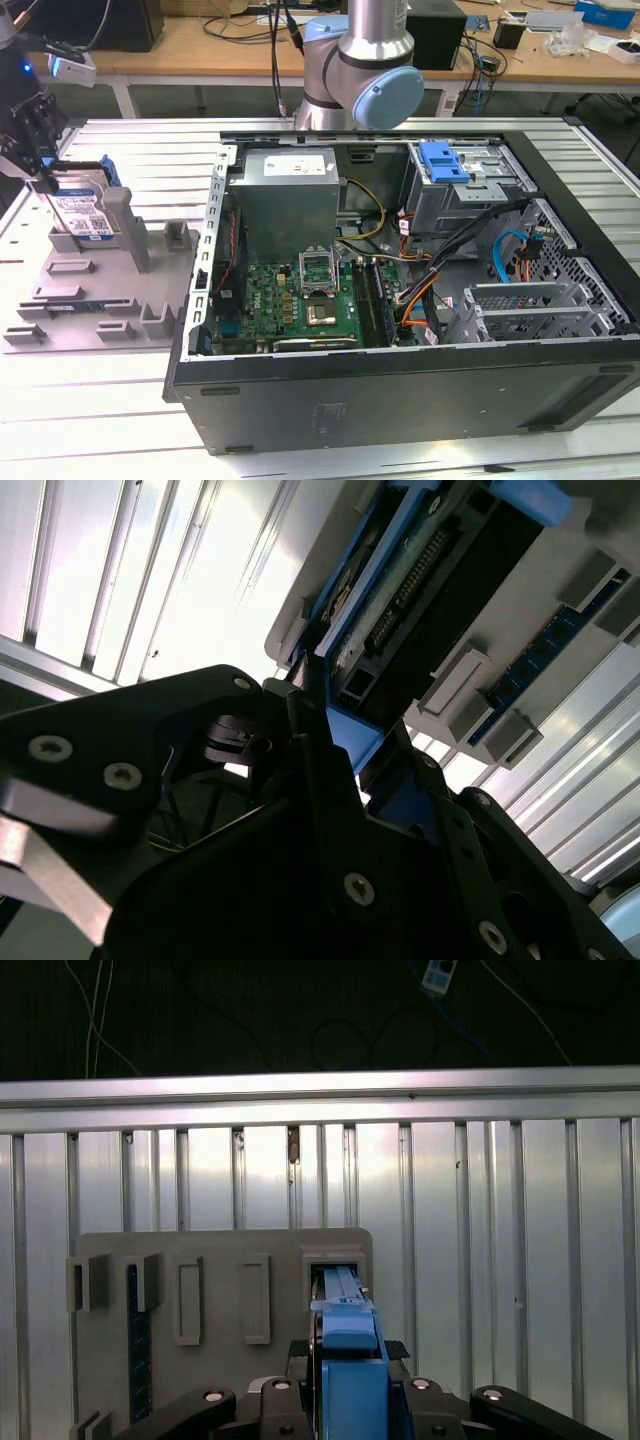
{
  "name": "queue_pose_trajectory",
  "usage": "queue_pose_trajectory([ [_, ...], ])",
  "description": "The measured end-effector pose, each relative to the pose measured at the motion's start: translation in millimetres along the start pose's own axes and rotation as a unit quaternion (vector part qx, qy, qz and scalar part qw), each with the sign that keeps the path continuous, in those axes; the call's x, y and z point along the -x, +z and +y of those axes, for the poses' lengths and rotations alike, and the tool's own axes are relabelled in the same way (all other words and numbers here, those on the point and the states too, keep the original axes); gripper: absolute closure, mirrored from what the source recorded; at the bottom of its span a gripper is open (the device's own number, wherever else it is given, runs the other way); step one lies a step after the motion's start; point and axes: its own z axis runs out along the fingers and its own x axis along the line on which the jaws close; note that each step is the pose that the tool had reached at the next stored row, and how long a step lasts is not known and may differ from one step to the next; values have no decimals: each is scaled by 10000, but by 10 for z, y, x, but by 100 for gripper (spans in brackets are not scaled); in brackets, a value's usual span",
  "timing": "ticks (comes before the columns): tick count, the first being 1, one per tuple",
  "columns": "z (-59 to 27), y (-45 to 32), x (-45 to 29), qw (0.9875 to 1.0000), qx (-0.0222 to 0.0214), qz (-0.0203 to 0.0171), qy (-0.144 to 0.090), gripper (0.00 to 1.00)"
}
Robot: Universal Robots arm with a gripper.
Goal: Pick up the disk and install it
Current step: 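Pick up the disk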
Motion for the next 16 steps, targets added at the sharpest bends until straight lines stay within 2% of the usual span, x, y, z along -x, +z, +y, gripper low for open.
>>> queue_pose_trajectory([
  [4,0,-11,0,10000,-3,-1,0,64],
  [9,3,-153,-2,10000,-1,0,0,64],
  [11,7,-295,-5,10000,0,0,0,64],
  [12,9,-406,-7,10000,-1,0,0,64],
  [13,11,-481,-8,10000,0,0,0,64],
  [16,14,-634,-10,10000,0,0,0,64],
])
